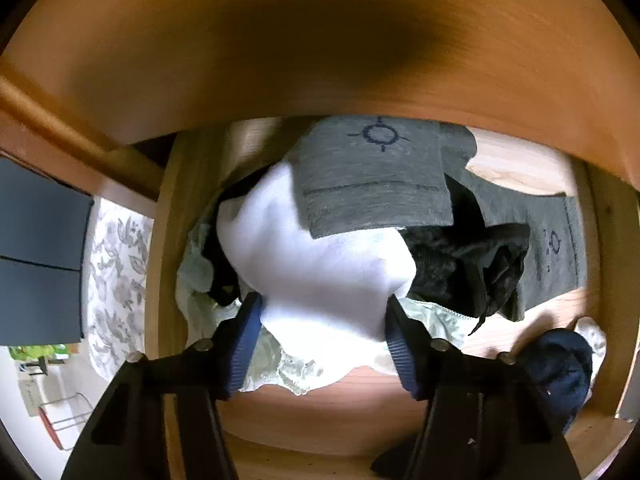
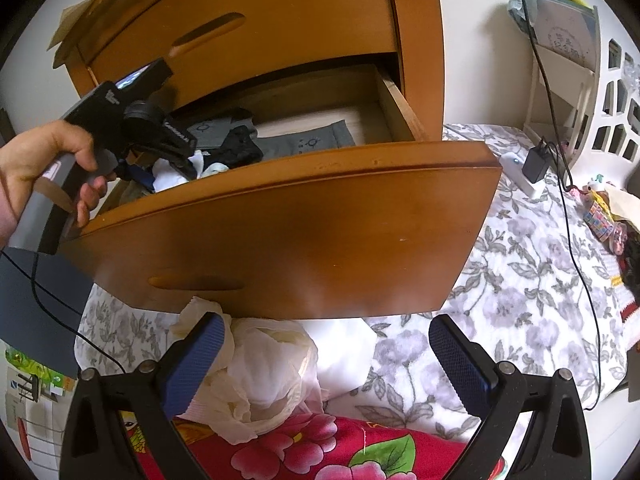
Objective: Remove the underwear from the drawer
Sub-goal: 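Reach the left gripper into the drawer and grasp the white sock, then lift the white sock with red print out of the drawer with the left gripper, then lower the white sock onto the cloth pile and open the left gripper, then withdraw the open left gripper up from the cloth pile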
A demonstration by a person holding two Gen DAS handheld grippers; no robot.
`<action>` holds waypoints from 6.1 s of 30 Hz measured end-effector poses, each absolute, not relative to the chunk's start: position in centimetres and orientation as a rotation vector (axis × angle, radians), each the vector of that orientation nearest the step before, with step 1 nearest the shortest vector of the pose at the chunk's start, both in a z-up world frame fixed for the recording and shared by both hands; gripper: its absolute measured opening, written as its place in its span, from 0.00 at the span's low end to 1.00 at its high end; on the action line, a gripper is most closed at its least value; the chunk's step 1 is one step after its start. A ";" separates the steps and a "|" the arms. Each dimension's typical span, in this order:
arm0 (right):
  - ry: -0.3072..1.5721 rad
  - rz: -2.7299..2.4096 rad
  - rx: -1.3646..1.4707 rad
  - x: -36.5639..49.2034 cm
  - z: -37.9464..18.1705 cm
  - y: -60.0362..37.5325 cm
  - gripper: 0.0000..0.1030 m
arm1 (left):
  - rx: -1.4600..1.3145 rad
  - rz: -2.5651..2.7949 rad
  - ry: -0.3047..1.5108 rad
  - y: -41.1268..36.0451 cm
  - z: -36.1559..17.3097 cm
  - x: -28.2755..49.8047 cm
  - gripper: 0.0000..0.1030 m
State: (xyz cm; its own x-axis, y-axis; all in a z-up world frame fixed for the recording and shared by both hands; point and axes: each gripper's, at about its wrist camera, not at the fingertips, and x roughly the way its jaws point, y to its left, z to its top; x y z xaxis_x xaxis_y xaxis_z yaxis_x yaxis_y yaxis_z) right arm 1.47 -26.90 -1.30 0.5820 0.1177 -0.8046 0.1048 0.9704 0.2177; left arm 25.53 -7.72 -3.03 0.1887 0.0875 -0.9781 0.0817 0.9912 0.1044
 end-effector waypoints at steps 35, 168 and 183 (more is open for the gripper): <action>0.896 0.005 0.185 -0.4 1.9 -25.0 1.00 | -0.125 -0.063 0.992 0.9 5.1 15.9 0.13; 0.926 0.048 0.090 -3.7 2.8 -22.9 1.00 | -0.046 -0.182 0.899 -2.4 0.4 -2.3 0.92; 0.866 0.048 0.086 -4.1 3.9 -22.3 1.00 | -0.047 -0.128 0.739 -0.7 2.8 -3.8 0.99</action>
State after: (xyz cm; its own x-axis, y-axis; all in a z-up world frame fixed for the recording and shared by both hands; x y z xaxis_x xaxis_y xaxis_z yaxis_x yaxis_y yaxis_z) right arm -4.06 -22.31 3.94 0.6473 0.0772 -0.7583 -0.0074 0.9954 0.0951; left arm -3.75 -0.66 2.79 0.7320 -0.1332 -0.6682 0.1001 0.9911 -0.0878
